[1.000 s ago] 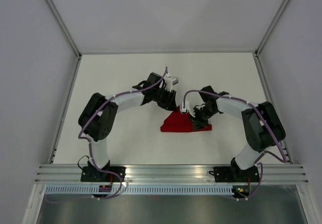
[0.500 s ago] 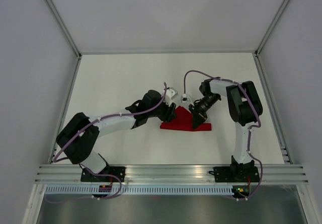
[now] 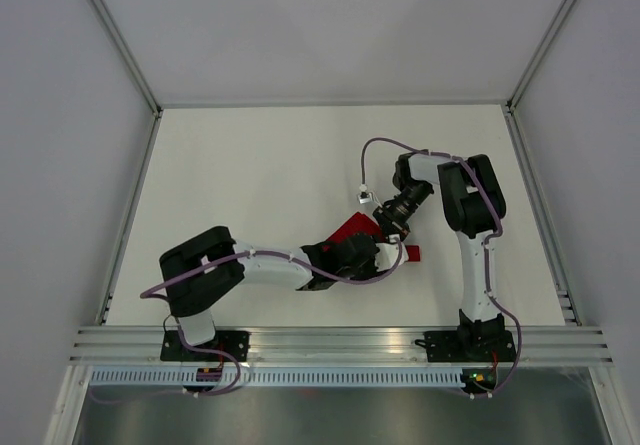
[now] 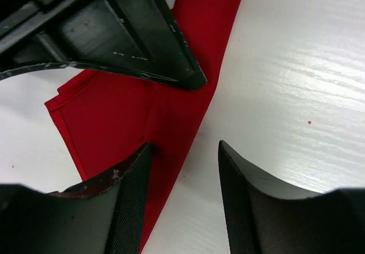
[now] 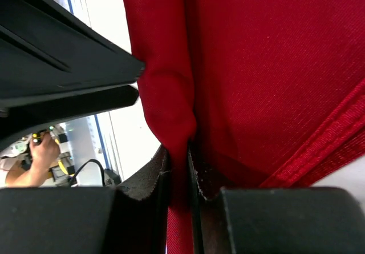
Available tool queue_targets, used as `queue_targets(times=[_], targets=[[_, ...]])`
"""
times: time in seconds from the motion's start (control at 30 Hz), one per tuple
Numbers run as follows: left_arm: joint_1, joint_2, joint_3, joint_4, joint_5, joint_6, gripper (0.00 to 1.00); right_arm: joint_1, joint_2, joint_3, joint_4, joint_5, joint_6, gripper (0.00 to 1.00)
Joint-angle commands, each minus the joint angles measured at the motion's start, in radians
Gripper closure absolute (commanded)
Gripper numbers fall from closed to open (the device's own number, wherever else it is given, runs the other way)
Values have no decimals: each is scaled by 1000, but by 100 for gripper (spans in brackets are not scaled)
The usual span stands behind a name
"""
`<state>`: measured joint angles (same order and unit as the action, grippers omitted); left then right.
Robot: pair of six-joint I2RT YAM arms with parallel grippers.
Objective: Fold the napkin, place the utensils inside, and roll it up
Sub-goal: Roll the napkin at the center of the board.
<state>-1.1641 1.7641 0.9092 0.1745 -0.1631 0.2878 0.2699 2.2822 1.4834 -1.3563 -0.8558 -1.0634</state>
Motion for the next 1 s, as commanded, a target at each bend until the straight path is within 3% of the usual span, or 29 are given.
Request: queue_targets(times=[0.0, 0.27, 0.47, 0.63, 0.77, 0.83, 0.97], targets=[[-20, 44, 45, 54, -98, 143, 44, -8, 65, 27, 114, 109, -61, 87], [-20, 142, 51, 134, -164, 195, 43, -11, 105, 70, 74, 109, -75, 87], [-19, 199, 43, 111, -124, 174, 47, -20, 123, 98, 48, 112, -84, 86], [-11, 233, 65, 25, -40, 152, 70, -21, 141, 126, 22, 110, -92, 86], [9, 245, 89, -38, 51, 131, 84, -24, 122, 127, 34, 107, -83, 71], [18, 247, 95, -61, 100, 123, 88, -26, 97, 126, 40, 97, -75, 59], [38, 247, 111, -115, 189, 96, 92, -32, 30, 121, 49, 70, -43, 48]])
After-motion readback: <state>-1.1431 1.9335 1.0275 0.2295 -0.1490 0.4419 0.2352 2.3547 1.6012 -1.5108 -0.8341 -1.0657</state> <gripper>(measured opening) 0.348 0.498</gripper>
